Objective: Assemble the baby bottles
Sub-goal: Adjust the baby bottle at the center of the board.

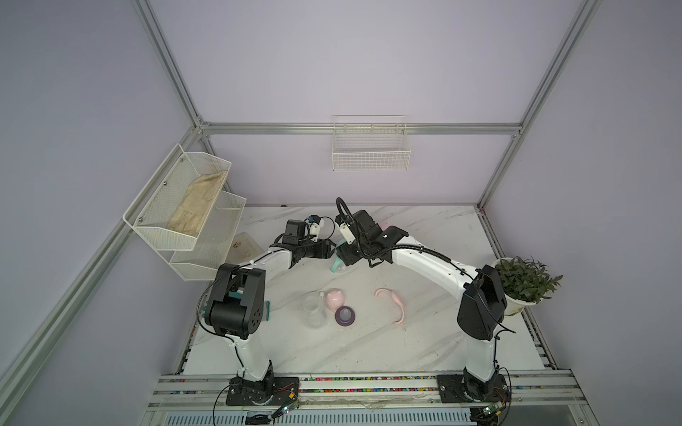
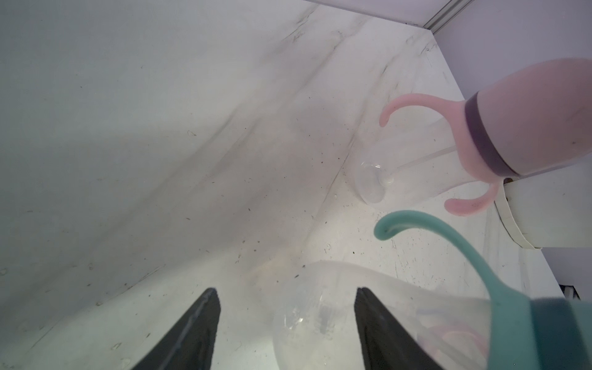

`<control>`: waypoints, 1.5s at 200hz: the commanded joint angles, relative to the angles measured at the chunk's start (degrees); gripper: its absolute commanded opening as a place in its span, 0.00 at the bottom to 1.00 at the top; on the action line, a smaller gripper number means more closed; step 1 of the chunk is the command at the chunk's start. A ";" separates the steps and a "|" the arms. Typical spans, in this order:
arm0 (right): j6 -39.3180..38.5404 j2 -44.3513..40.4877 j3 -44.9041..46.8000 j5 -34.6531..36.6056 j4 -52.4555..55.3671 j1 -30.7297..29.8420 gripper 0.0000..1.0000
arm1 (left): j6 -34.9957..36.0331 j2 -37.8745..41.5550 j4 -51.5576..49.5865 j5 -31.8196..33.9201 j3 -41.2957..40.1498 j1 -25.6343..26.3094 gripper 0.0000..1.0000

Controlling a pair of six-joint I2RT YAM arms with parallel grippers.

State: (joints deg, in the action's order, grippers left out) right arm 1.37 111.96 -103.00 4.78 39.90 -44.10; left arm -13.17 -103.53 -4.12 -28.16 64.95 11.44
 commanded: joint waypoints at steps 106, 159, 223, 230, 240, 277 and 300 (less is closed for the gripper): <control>-4.98 8.52 -10.20 4.71 9.06 1.47 0.65 | -2.65 13.13 -2.47 14.35 -2.06 -4.74 0.89; -5.15 9.66 -10.04 3.84 7.32 2.59 0.74 | -1.33 18.24 -3.06 12.50 -2.70 -4.80 0.90; -4.97 9.87 -10.64 3.22 5.11 3.95 0.82 | -0.42 20.97 -4.82 11.44 -3.05 -4.80 0.90; -5.04 9.68 -10.64 3.31 5.00 3.97 0.83 | -0.28 21.22 -5.00 11.49 -3.06 -4.77 0.90; -5.14 9.25 -10.64 3.31 4.82 4.02 0.84 | -0.15 21.34 -5.25 11.46 -3.07 -4.84 0.90; -5.50 6.71 -10.59 1.97 5.13 4.02 0.86 | -0.10 22.08 -5.79 10.54 -2.99 -4.75 0.90; -5.41 4.04 -9.57 0.13 5.24 4.02 0.87 | -0.10 22.05 -6.29 10.48 -3.31 -4.80 0.90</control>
State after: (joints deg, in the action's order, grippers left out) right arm -2.96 121.16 -112.46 7.27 46.02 -40.12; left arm -14.15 -83.88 -10.46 -16.49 61.93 6.50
